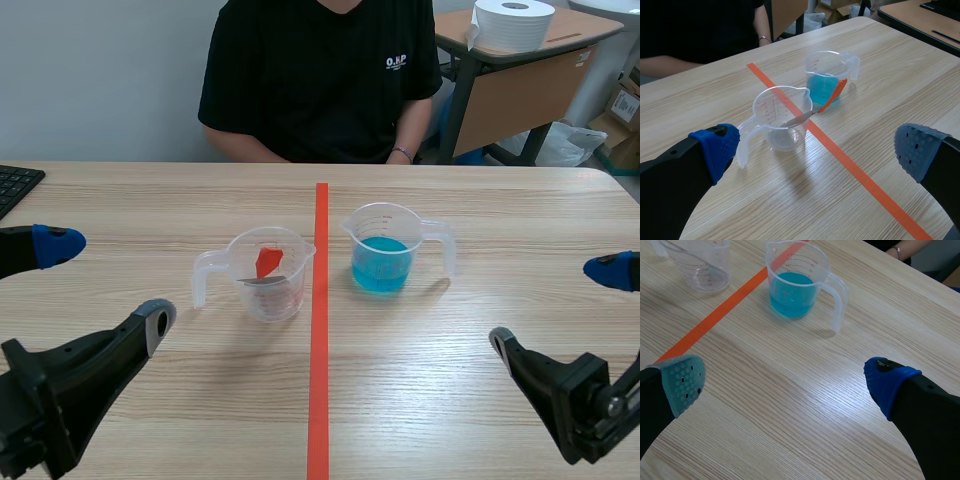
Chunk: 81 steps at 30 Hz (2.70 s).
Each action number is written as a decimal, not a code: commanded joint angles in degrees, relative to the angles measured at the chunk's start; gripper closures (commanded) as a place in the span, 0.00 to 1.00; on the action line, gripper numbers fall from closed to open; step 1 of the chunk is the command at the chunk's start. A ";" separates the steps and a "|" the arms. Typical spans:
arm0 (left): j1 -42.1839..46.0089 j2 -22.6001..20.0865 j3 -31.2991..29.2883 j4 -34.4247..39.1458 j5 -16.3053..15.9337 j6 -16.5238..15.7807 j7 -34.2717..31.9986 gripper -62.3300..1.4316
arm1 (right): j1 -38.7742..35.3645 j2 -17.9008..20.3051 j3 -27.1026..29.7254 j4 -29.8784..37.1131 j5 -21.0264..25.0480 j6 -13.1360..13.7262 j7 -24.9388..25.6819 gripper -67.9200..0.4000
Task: Do the redox reaction experiment.
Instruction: 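Lift the metal plate out of the left beaker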
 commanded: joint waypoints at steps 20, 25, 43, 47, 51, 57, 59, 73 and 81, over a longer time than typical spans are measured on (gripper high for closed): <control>-0.02 0.42 -0.37 1.09 -0.28 0.00 -0.61 0.00 | 3.34 0.20 -0.15 0.83 -2.25 2.23 1.36 0.00; 0.33 0.39 -0.81 1.07 2.29 0.46 2.84 0.00 | 5.40 0.76 -2.78 0.83 -3.50 2.89 1.31 0.00; 15.54 0.92 -10.16 -15.45 2.03 3.85 -3.15 0.00 | 19.85 8.35 -20.06 0.76 -5.05 3.76 1.29 0.00; 16.50 3.65 -10.45 -22.73 2.10 3.85 -4.26 0.00 | 23.69 10.25 -24.41 0.50 -5.49 3.80 1.29 0.00; 16.48 6.64 -10.45 -30.34 2.10 3.87 -6.12 0.00 | 28.09 10.82 -28.65 -1.62 -6.14 4.85 1.31 0.00; 16.04 10.01 -10.45 -39.17 2.14 3.82 -10.54 0.00 | 35.93 10.80 -36.72 -7.17 -6.29 5.29 2.64 0.00; 15.15 10.78 -10.43 -41.24 2.29 3.85 -10.56 0.00 | 38.62 10.78 -39.45 -8.76 -6.29 5.29 3.78 0.00; 4.52 14.08 -9.20 -55.41 8.17 3.82 -10.27 0.00 | 54.27 3.82 -54.36 -18.49 -6.99 5.25 6.25 0.00; 1.42 15.23 -9.20 -60.19 10.05 3.82 -10.36 0.00 | 58.53 0.57 -58.34 -23.23 -8.44 5.22 7.21 0.00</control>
